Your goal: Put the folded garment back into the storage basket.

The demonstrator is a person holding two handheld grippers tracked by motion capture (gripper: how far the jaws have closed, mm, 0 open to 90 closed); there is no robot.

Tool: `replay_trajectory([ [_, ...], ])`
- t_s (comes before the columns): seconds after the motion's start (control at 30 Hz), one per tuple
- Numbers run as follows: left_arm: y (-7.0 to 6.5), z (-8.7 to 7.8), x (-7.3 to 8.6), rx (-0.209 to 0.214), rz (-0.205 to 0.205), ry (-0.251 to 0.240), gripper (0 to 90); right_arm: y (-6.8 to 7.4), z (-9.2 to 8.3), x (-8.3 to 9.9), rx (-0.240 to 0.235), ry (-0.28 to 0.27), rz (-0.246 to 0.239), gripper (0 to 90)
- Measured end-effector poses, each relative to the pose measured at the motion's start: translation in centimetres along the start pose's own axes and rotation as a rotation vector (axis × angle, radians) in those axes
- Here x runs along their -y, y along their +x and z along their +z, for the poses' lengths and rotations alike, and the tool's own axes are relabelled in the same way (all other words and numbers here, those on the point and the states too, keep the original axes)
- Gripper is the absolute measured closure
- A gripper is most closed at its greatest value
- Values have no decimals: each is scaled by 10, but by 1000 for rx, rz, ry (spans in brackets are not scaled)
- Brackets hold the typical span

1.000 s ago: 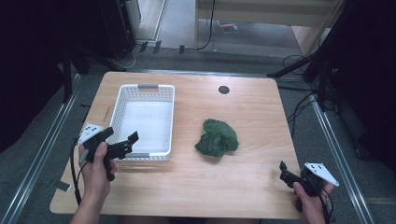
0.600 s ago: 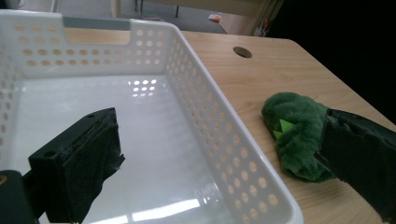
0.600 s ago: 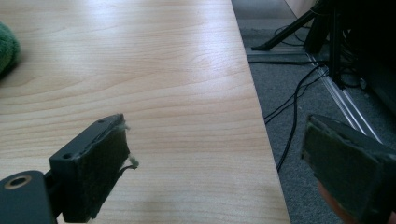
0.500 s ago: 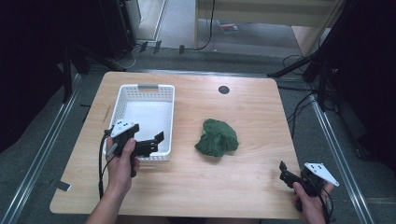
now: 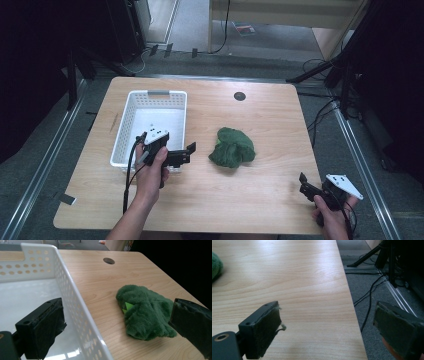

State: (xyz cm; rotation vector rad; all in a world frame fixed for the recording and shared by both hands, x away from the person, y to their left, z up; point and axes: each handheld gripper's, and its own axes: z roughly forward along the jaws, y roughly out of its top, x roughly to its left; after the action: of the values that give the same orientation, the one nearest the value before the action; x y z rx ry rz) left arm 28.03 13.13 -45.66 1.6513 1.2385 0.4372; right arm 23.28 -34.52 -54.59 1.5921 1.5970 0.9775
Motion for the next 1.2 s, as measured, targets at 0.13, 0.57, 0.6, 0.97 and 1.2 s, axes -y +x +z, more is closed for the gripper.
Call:
replay_trajectory([
  [0.13,-7,6,-2,9,5,7,0,0,0,0,-2,-1,3,79],
  [0.57,-45,35,4,37,54,42,0,0,0,0,-4,-1,-3,79],
  [0.6,-45,35,4,37,54,42,0,0,0,0,-5,0,-5,79],
  [0.97,-72,60,13,60,83,87,0,0,0,0,-6,-1,-2,79],
  [1.2,-74,82,24,41,113,133,0,0,0,0,-10,-2,-1,78],
])
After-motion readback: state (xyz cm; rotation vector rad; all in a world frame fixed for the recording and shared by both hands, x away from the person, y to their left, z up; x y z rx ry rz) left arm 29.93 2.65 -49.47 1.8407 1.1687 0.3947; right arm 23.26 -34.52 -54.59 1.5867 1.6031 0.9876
